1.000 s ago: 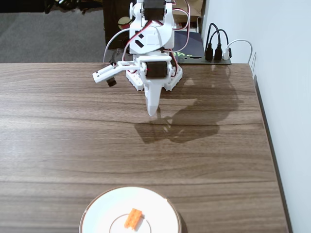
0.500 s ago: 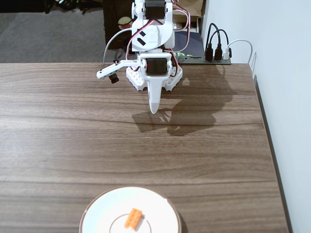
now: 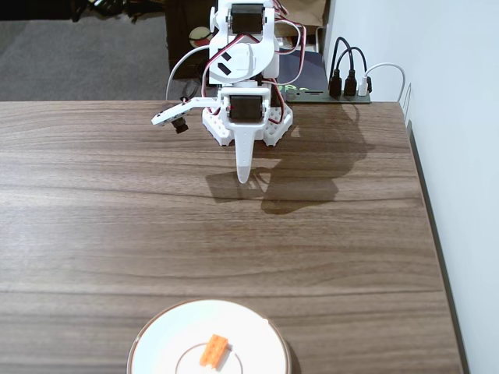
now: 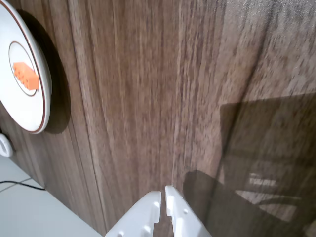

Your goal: Grasp a lego block and put it on the plate.

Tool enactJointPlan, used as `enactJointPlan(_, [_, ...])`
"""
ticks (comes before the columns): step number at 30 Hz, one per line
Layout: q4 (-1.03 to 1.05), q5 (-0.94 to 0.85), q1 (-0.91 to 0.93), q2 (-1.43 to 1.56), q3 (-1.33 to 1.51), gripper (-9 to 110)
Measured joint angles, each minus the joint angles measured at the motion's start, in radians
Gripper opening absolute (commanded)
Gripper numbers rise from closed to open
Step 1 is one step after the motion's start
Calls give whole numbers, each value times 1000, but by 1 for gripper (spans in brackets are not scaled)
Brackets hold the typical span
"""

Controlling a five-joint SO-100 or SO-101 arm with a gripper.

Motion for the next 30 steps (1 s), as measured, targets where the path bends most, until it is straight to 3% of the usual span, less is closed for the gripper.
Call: enactJointPlan(30, [0, 0, -14, 0, 0, 0])
